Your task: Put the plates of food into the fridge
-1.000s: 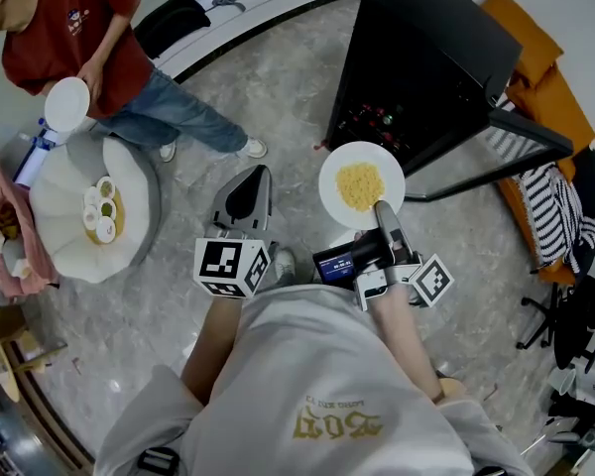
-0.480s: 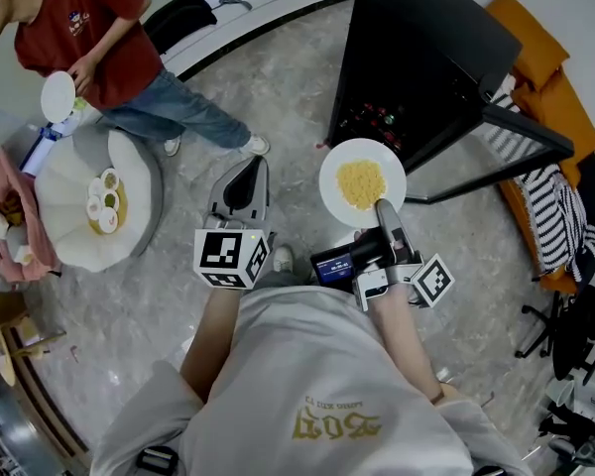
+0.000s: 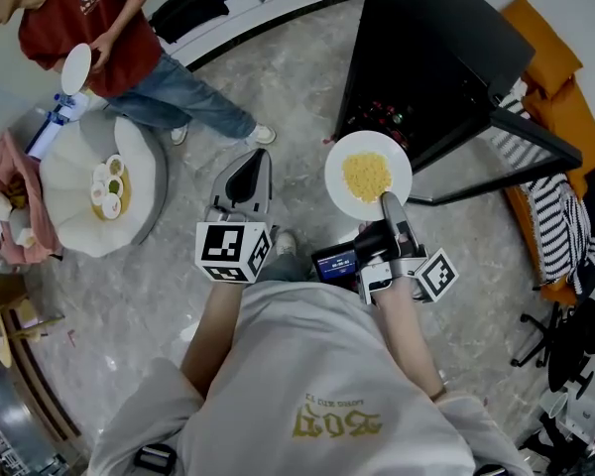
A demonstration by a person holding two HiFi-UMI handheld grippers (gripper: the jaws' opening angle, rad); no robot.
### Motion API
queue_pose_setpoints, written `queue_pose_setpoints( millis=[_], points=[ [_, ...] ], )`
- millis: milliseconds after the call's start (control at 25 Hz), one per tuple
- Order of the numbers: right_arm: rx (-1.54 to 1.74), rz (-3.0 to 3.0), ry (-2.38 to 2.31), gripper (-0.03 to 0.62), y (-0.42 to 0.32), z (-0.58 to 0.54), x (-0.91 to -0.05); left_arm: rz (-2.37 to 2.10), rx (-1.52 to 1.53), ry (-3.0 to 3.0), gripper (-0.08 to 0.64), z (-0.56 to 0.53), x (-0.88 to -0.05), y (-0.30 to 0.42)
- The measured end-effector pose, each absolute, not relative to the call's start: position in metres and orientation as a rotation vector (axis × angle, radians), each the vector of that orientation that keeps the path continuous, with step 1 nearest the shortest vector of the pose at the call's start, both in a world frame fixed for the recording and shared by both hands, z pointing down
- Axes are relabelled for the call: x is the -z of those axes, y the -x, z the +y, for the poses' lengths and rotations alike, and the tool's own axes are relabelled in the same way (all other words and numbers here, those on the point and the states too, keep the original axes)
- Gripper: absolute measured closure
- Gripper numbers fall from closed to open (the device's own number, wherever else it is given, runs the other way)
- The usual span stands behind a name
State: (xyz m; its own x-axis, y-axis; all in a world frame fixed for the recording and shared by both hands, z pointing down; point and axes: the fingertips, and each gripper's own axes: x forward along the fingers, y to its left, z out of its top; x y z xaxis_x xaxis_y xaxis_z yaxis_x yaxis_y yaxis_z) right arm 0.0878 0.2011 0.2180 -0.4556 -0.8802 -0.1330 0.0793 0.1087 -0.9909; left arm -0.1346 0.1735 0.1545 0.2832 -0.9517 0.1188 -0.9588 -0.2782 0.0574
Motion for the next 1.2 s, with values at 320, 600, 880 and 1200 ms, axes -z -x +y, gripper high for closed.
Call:
queue_pose_setpoints(
  millis=[320, 600, 880, 1200],
  points=[
    [1.477, 1.565, 0.826, 0.541, -0.082, 0.183, -0.222, -1.791, -0.101, -2.411, 0.554, 0.153, -0.163, 0.137],
    [1.440, 1.528, 0.865, 0.541, -0.085, 0.161, -0.223, -1.709, -0.085, -2.461, 0.554, 0.116, -0.165, 0.128],
    [1.413, 1.502, 0.910, 0.541, -0.073, 0.122, -0.224, -1.637, -0.092, -2.481, 0.554, 0.059, -0.174, 0.135],
    [1.365, 1.475, 0.960, 0.541, -0.069, 0.089, -0.222, -1.557, -0.097, -2.515, 0.554, 0.015, -0.183, 0.132]
  ],
)
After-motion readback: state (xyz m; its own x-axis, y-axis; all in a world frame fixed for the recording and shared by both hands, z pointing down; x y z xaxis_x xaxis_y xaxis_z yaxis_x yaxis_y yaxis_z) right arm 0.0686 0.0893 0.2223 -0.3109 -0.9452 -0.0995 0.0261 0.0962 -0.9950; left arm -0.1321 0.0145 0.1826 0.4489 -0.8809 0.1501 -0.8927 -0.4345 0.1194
